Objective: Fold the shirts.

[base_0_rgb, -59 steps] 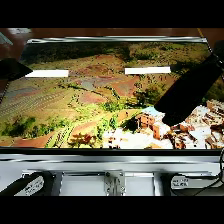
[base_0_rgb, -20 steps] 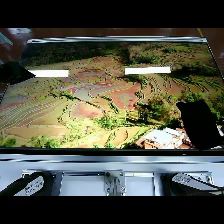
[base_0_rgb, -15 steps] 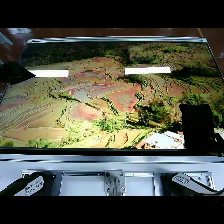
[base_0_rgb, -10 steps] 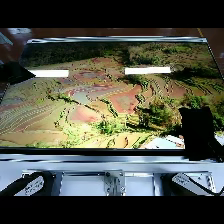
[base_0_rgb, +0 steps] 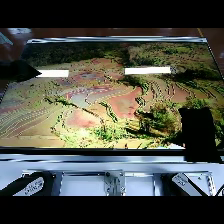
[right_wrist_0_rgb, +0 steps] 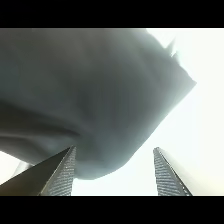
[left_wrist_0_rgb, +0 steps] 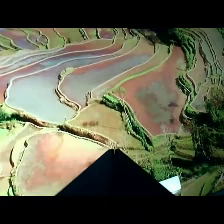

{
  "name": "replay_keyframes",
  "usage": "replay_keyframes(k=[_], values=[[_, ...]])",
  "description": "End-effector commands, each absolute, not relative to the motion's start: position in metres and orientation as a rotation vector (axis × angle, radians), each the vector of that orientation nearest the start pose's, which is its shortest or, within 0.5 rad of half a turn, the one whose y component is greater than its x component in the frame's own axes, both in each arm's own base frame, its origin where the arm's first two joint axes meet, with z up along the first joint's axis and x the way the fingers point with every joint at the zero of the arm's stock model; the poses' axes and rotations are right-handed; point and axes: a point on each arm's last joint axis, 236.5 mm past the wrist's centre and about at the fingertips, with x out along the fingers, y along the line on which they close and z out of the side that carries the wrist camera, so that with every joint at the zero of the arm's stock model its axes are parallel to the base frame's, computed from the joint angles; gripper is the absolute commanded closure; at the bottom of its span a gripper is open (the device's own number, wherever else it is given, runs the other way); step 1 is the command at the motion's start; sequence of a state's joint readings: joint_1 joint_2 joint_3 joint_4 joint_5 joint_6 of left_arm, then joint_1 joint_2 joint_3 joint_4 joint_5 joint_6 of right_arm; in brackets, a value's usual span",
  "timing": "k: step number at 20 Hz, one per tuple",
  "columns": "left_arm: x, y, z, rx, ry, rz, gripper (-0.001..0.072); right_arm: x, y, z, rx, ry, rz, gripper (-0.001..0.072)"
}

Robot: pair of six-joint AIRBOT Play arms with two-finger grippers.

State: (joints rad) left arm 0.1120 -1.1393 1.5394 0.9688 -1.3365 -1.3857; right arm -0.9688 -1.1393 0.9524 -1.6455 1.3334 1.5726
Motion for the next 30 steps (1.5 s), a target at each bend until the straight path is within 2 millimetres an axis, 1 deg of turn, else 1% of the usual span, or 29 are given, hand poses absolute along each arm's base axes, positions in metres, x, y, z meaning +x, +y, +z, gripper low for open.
replay_keyframes(k=[1, 2, 3, 4, 5, 6, 7, 8, 9, 10, 11, 12, 13, 15, 17, 19, 24, 30], values=[[0.402, -0.099, 0.211, -0.265, 0.875, -0.468, 0.0667, 0.19, -0.287, 0.07, 0.534, 1.163, -0.837, 0.0111], [0.405, -0.104, 0.196, -0.222, 0.915, -0.463, 0.0668, 0.222, -0.292, 0.106, 0.502, 1.025, -0.793, 0.0111], [0.408, -0.107, 0.177, -0.17, 0.964, -0.434, 0.0669, 0.256, -0.286, 0.136, 0.466, 0.917, -0.716, 0.0111], [0.41, -0.107, 0.156, -0.105, 1.021, -0.379, 0.0669, 0.294, -0.267, 0.162, 0.416, 0.836, -0.606, 0.011], [0.412, -0.107, 0.133, -0.001, 1.077, -0.315, 0.0669, 0.323, -0.241, 0.175, 0.37, 0.804, -0.508, 0.011], [0.412, -0.105, 0.114, 0.102, 1.124, -0.247, 0.0668, 0.346, -0.206, 0.174, 0.327, 0.821, -0.409, 0.011], [0.411, -0.106, 0.097, 0.2, 1.167, -0.192, 0.0667, 0.359, -0.169, 0.16, 0.282, 0.899, -0.317, 0.011], [0.409, -0.117, 0.085, 0.274, 1.195, -0.203, 0.0598, 0.363, -0.138, 0.138, 0.258, 1.001, -0.249, 0.0073], [0.406, -0.132, 0.074, 0.307, 1.214, -0.238, 0.0221, 0.362, -0.115, 0.115, 0.255, 1.107, -0.211, 0.0037], [0.404, -0.141, 0.066, 0.321, 1.233, -0.252, 0.0011, 0.356, -0.092, 0.094, 0.266, 1.224, -0.168, 0.0037], [0.401, -0.146, 0.061, 0.333, 1.251, -0.263, 0.001, 0.352, -0.076, 0.08, 0.257, 1.3, -0.13, 0.0037], [0.4, -0.148, 0.059, 0.335, 1.256, -0.266, 0.001, 0.353, -0.064, 0.07, 0.233, 1.346, -0.1, 0.0037], [0.4, -0.148, 0.059, 0.333, 1.255, -0.266, 0.001, 0.355, -0.059, 0.064, 0.201, 1.366, -0.091, 0.0037], [0.401, -0.145, 0.059, 0.333, 1.256, -0.263, 0.001, 0.359, -0.045, 0.06, 0.173, 1.374, -0.06, 0.0038], [0.402, -0.145, 0.058, 0.332, 1.259, -0.261, 0.001, 0.362, -0.027, 0.061, 0.191, 1.371, -0.016, 0.0038], [0.402, -0.145, 0.055, 0.334, 1.264, -0.261, 0.001, 0.363, -0.017, 0.062, 0.192, 1.37, 0.011, 0.0038], [0.404, -0.146, 0.047, 0.337, 1.276, -0.261, 0.001, 0.363, -0.015, 0.062, 0.192, 1.37, 0.016, 0.0038], [0.404, -0.146, 0.047, 0.338, 1.277, -0.261, 0.001, 0.363, -0.015, 0.062, 0.192, 1.37, 0.016, 0.0038]])
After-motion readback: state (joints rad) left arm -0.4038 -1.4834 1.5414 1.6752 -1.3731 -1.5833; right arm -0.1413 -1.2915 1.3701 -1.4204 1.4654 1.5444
